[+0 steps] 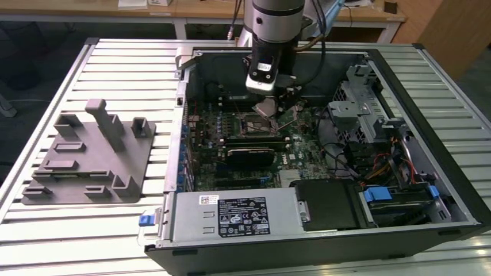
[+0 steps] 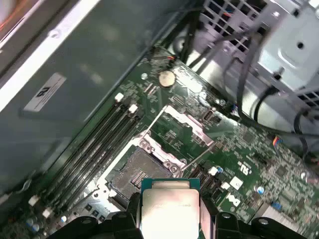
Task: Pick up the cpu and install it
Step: 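Place the cpu into insertion slot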
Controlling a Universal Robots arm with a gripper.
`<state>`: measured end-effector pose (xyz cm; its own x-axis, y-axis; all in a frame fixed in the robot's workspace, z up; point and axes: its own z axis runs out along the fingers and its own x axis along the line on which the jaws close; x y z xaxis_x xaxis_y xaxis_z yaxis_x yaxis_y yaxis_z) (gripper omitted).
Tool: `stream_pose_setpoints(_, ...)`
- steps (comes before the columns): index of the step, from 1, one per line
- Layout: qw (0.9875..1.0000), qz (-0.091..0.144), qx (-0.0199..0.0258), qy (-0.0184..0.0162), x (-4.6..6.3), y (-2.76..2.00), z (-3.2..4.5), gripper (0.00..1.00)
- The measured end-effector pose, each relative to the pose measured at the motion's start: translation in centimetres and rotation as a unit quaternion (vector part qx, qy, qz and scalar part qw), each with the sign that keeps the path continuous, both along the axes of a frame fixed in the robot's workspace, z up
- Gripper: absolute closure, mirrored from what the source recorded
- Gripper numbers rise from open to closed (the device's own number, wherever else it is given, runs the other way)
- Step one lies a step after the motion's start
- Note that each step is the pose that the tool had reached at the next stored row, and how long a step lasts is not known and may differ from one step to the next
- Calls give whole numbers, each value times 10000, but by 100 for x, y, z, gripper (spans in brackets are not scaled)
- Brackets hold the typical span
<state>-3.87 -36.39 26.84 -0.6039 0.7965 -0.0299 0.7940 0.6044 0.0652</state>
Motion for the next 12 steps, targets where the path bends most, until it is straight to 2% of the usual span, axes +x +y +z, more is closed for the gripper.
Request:
stream_pose_setpoints(3,9996,-278,0,0,0,0,-6,45)
stream_pose_setpoints(6,9985,-547,0,0,0,0,-12,45)
stream_pose_setpoints(8,9974,-727,0,0,0,0,-16,45)
stream_pose_setpoints(12,9940,-1093,0,0,0,0,-22,45)
